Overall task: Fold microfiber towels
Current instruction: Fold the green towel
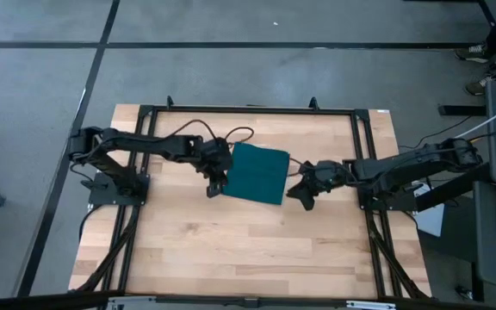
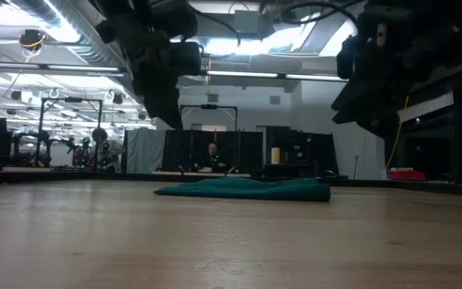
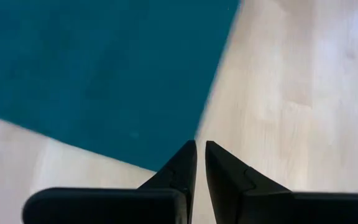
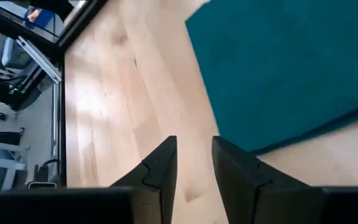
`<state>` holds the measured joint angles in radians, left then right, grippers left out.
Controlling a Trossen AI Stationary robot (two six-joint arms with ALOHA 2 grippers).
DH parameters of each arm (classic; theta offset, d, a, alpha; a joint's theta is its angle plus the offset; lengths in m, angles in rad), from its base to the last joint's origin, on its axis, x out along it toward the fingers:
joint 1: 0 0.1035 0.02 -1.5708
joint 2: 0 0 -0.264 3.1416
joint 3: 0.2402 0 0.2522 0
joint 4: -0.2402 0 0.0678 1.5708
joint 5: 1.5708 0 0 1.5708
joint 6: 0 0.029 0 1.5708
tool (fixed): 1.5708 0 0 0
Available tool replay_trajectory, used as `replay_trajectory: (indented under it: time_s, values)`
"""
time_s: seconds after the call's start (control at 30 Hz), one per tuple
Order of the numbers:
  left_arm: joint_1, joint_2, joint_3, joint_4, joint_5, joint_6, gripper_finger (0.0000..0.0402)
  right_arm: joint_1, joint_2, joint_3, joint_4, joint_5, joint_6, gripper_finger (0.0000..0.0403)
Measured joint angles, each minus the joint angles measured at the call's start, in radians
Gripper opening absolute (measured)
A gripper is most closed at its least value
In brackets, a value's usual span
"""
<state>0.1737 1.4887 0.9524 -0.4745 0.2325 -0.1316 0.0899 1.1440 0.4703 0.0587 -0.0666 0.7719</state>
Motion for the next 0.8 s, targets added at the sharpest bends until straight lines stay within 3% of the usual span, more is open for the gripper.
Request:
replay_trajectory:
  time_s: [0.2,0.3,0.37,0.5,0.8]
  values:
    - [-0.059,0.000,0.000,0.036,-0.091,-0.127,0.0029,0.083,0.000,-0.002,0.005,0.030,0.057,0.0092]
    - [-0.108,0.000,-0.027,0.035,-0.232,-0.126,0.0029,0.120,0.001,-0.002,-0.015,0.072,0.034,0.0088]
    - [-0.150,0.000,-0.059,0.027,-0.323,-0.060,0.0030,0.130,0.001,-0.002,-0.014,0.078,-0.004,0.0086]
    - [-0.235,0.000,-0.133,0.073,-0.370,0.117,0.0041,0.142,0.025,-0.002,-0.052,0.099,-0.141,0.0089]
    - [-0.399,0.000,-0.179,0.191,-0.678,0.303,0.0047,0.150,0.179,-0.002,-0.013,0.267,-0.498,0.0112]
